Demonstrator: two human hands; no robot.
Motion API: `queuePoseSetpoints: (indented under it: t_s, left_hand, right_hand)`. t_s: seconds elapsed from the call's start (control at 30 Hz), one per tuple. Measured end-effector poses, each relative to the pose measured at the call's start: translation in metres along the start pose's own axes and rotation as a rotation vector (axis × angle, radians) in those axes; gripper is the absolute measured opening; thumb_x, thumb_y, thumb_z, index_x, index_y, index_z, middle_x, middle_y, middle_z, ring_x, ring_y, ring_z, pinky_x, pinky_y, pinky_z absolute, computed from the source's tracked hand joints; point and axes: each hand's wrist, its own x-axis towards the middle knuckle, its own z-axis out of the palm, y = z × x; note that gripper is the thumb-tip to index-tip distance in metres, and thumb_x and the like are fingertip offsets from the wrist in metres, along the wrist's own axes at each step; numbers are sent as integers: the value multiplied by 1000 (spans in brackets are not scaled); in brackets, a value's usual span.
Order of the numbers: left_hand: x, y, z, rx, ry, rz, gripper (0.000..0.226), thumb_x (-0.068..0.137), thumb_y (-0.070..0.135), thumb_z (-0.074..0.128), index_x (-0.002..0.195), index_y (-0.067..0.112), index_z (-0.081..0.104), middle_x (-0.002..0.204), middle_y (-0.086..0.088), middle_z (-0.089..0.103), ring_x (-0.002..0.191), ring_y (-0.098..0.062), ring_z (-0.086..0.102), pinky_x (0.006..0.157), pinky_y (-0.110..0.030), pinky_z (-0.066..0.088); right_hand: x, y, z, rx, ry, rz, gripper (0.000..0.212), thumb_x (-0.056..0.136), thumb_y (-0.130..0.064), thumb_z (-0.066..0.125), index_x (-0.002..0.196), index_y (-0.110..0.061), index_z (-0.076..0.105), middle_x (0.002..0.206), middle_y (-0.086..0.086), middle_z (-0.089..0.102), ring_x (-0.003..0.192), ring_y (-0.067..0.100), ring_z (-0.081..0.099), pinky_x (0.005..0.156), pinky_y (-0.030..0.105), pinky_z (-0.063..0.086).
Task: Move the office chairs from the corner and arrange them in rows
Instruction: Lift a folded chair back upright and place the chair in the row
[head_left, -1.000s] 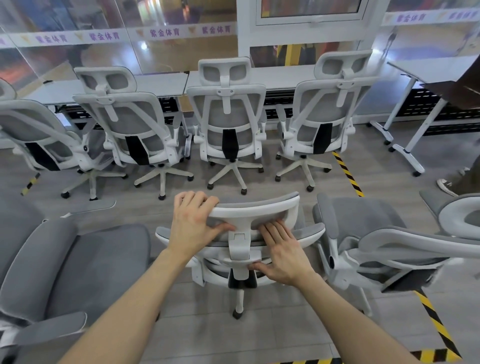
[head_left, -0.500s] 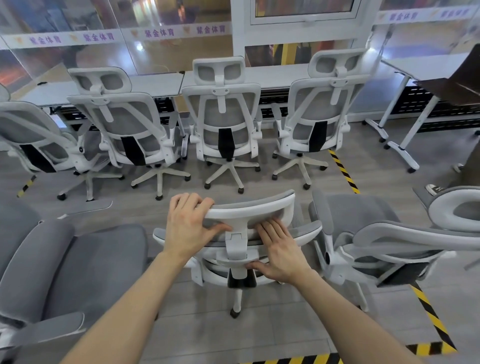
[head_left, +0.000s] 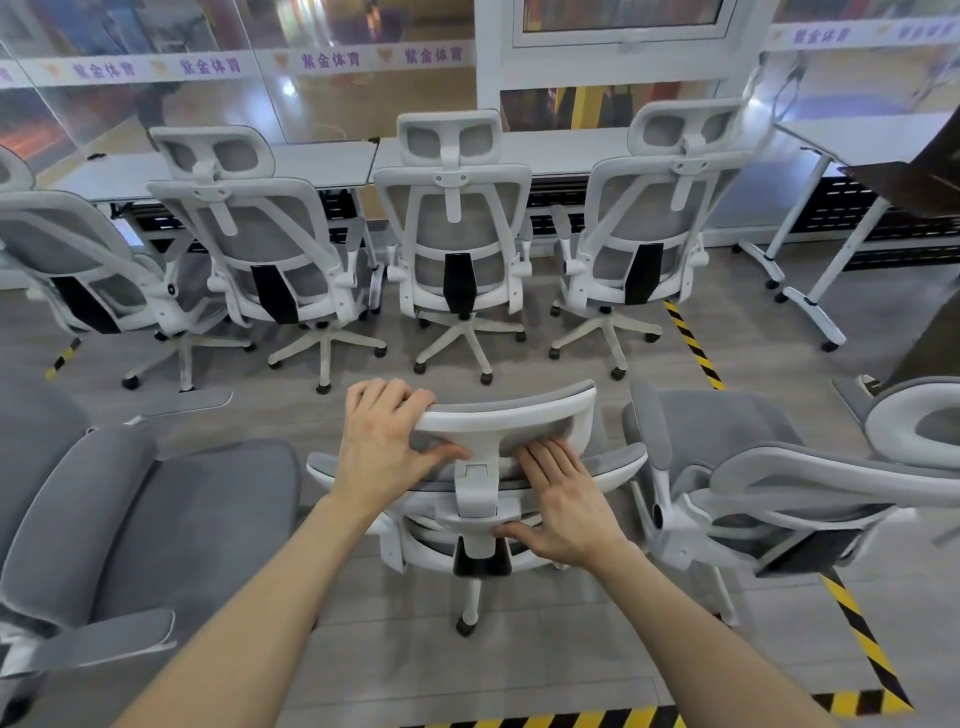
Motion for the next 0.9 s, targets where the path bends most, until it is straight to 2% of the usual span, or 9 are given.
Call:
queuePoseSetpoints:
  t_s: [0.23,0.33,0.47,0.6,0.7,0.77,0.9]
  left_hand:
    - [5,-5,0,-15,-19,21,75,80,91,73,102,19,69,96,3,55,93,-25,53,94,-48,43]
    - [7,-6,-1,-9,-22,25,78,80,94,69,103,19,69,96,3,54,93,-24,52,94,-47,43]
    - [6,-6,-4,13,-32,17,77,78,92,73,104,20,69,96,3,55,94,-25,53,96,-47,44]
    - [8,0,-12,78,-106,25,75,81,89,73,111,20,67,101,2,57,98,-25,53,99,-45,43]
    - [11,-1,-22,152,-208,87,70,87,82,70,121,21,63,108,2,60,103,-26,57,103,-45,45]
    - [12,-4,-32,237,-271,115,67,88,74,75,126,21,61,109,0,63,105,-27,60,104,-44,46]
    - [3,-18,-62,420,-327,-28,67,87,59,79,136,20,57,117,-7,66,109,-32,65,102,-47,47]
  right_hand:
    - [4,-1,-8,-10,-43,24,113,83,-93,59,156,-7,50,155,11,54,150,33,44,136,47,20]
    - [6,-5,-10,-16,-65,42,113,82,-94,58,157,-9,49,157,10,52,152,32,41,137,43,14]
    - [7,-8,-10,0,-84,48,113,83,-93,59,158,-9,48,157,10,51,153,32,40,138,45,14]
    - [6,-8,-14,-4,-102,54,114,84,-93,55,159,-8,46,157,10,50,153,32,38,138,42,8]
    - [9,-7,-20,-42,-138,51,116,84,-96,48,162,-10,43,159,8,49,154,31,37,137,39,3]
    - [11,-6,-24,-72,-163,39,117,82,-97,47,163,-12,42,158,6,49,152,29,37,137,38,3]
    - [17,-15,-39,-173,-245,57,113,81,-94,45,163,-15,41,156,3,50,150,27,40,137,46,13]
